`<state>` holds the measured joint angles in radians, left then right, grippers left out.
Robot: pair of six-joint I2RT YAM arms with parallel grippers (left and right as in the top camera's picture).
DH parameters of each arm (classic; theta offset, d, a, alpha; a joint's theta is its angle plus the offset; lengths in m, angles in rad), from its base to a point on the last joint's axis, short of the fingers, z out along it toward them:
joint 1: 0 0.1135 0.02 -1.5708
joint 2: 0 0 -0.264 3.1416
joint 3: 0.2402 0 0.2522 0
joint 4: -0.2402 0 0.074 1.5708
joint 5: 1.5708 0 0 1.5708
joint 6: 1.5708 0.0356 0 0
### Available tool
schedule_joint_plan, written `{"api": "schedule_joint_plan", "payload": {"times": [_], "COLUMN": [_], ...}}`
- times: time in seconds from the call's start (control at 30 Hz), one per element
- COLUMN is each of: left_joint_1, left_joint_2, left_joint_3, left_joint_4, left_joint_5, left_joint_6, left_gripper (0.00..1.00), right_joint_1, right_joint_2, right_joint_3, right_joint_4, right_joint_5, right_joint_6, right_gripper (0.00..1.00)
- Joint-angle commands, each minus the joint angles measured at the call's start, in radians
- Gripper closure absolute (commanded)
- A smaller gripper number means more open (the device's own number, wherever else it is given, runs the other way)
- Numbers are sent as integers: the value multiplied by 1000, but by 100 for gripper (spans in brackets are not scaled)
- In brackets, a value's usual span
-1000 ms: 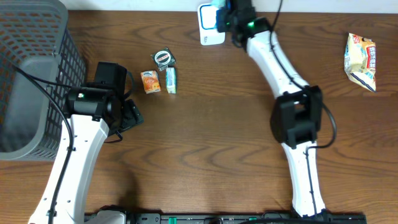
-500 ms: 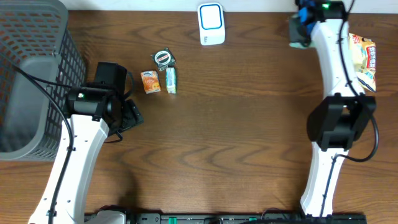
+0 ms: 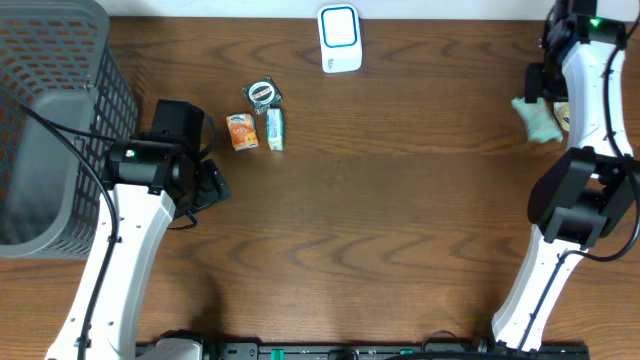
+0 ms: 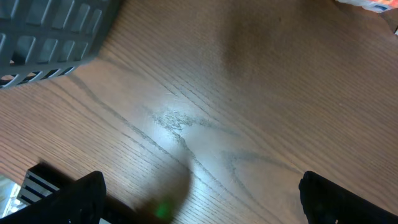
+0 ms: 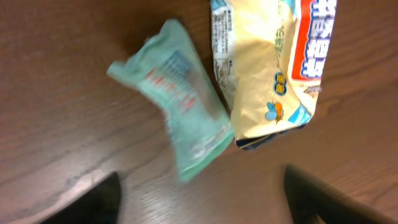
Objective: Scan the item barcode
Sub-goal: 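Carry the green package to the far right and drop it, then move the right gripper left toward the small items near the scanner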
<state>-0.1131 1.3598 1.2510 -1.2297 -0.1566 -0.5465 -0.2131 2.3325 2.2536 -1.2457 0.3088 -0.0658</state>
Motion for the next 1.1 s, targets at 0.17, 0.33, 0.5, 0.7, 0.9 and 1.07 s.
{"api": "schedule_joint_plan", "payload": {"times": [0.17, 0.33, 0.5, 0.7, 0.9, 1.07], "left_joint_1": [3, 3, 3, 3, 3, 3], "left_joint_2": [1, 1, 1, 1, 1, 1], "left_joint_3": [-4, -4, -4, -4, -4, -4], "left_joint_4": [-3, -3, -3, -3, -3, -3], "left_joint_5": [-10, -10, -10, -10, -10, -10], "left_joint_6": [-5, -5, -5, -5, -5, -5], "left_gripper": [2, 2, 2, 2, 2, 2], "right_joint_1": [40, 95, 168, 308, 475, 588], "right_joint_2": [-4, -8, -14, -14, -13, -2], "right_joint_3": [-4, 10, 10, 9, 7, 7], "right_joint_4": [18, 66, 150, 154, 163, 216], "right_joint_5": [-359, -688, -861, -901, -733, -677], "right_joint_6": [28, 100, 210, 252, 253, 284], "right_gripper": [11, 13, 14, 8, 1, 1]}}
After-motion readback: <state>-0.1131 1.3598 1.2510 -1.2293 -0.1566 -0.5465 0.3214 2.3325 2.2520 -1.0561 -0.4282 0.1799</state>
